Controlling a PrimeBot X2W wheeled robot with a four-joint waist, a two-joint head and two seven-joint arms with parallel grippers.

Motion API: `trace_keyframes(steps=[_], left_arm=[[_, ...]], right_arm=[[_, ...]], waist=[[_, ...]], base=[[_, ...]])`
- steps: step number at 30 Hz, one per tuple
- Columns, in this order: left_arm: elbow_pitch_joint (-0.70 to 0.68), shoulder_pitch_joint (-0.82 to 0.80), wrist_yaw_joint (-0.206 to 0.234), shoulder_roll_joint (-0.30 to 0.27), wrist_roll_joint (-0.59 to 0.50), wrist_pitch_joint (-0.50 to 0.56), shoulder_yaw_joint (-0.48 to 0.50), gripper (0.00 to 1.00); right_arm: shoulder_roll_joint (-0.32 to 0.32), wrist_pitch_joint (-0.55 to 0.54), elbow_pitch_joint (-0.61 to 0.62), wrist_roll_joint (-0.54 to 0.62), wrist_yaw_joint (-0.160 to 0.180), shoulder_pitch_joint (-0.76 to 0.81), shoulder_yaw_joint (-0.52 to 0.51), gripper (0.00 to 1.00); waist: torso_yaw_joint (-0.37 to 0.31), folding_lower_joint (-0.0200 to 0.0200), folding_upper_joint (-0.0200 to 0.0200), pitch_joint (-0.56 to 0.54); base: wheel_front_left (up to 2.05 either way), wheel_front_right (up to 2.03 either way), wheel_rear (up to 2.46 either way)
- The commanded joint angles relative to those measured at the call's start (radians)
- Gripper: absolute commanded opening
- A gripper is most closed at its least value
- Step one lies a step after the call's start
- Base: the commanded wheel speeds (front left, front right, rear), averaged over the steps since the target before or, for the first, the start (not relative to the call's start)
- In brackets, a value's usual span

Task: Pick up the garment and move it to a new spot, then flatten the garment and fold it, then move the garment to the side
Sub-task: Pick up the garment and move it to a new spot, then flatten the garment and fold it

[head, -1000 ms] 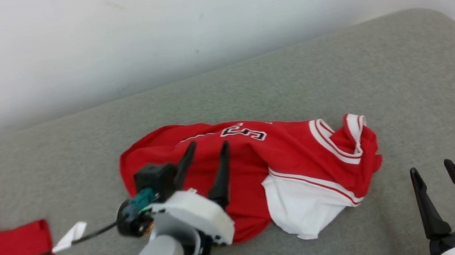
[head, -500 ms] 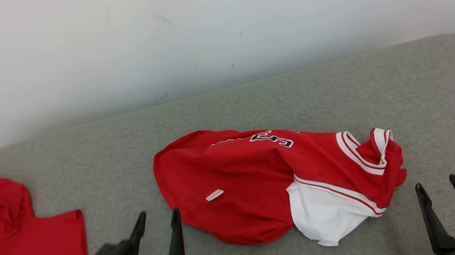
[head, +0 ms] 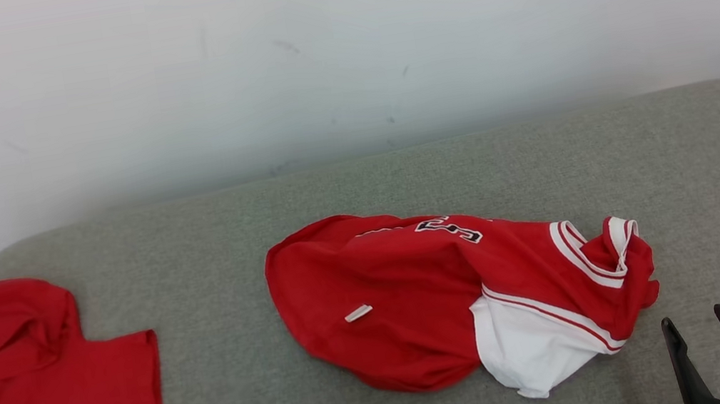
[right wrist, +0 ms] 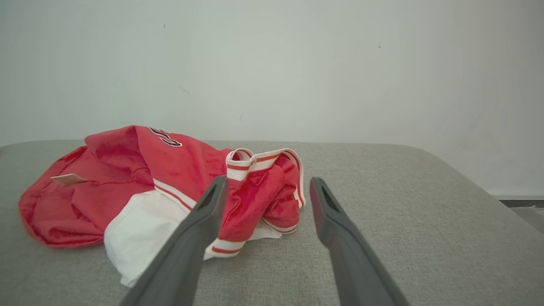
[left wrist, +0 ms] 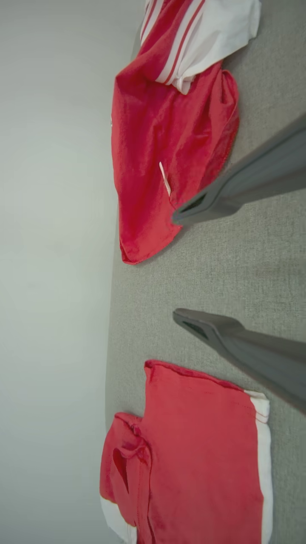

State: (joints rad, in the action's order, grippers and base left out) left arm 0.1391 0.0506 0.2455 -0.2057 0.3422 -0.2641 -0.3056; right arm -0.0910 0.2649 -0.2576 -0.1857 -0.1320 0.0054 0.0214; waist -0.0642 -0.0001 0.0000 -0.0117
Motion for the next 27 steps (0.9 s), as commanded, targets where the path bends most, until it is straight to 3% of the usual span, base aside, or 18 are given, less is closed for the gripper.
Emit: trace_keyframes(steps=[1, 14, 27], left_arm=[[0.000, 0.013, -0.007, 0.001, -0.015, -0.001, 0.012, 1.00], [0.022, 0.030, -0.130, 0.091, -0.137, 0.000, 0.128, 1.00], [0.084, -0.131, -0.254, 0.141, -0.240, -0.001, -0.052, 1.00]], right_arm=[[-0.005, -0.001, -0.003, 0.000, 0.002, 0.014, -0.001, 1.00], [-0.006, -0.001, -0.014, -0.004, 0.002, 0.000, 0.022, 1.00], [-0.018, -0.001, 0.024, -0.007, 0.002, -0.061, 0.042, 1.00]], waist=[[0.002, 0.0001, 0.0000, -0.002], [-0.006, 0.0001, 0.0000, -0.006], [-0.125, 0.0001, 0.0000, 0.040]], base=[[0.00, 0.00, 0.00], [0.00, 0.00, 0.00], [0.00, 0.00, 0.00]])
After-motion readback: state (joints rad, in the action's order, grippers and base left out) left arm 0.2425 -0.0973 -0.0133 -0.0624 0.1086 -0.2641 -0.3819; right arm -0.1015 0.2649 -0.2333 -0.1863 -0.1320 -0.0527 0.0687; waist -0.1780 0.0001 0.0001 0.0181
